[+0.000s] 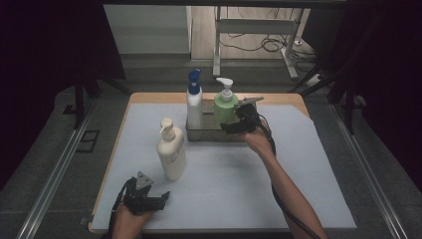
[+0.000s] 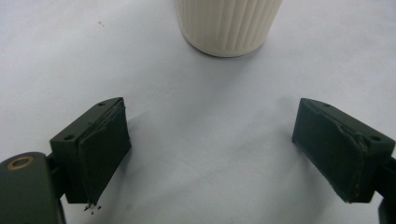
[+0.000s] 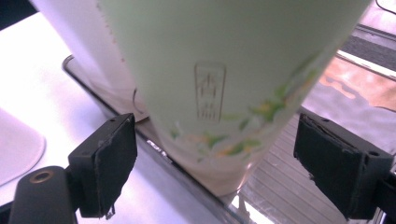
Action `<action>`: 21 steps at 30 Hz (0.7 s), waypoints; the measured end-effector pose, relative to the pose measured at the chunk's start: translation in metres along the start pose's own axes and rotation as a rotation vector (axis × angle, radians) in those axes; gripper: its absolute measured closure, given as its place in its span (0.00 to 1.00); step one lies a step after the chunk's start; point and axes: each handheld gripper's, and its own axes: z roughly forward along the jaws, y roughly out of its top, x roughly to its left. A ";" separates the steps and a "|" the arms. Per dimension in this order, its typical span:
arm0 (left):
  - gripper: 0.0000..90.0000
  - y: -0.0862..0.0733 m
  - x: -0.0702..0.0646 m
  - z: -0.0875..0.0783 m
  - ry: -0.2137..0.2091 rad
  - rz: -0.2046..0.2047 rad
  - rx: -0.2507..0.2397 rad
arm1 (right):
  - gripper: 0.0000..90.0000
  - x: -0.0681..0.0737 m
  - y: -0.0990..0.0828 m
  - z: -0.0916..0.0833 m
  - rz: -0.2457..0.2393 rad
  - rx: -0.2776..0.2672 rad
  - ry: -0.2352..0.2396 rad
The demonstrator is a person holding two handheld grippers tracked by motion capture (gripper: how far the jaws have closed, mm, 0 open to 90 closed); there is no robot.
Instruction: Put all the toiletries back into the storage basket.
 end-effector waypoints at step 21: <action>0.12 0.000 0.000 0.000 0.000 -0.002 0.000 | 0.61 -0.028 -0.020 -0.032 0.082 -0.028 -0.016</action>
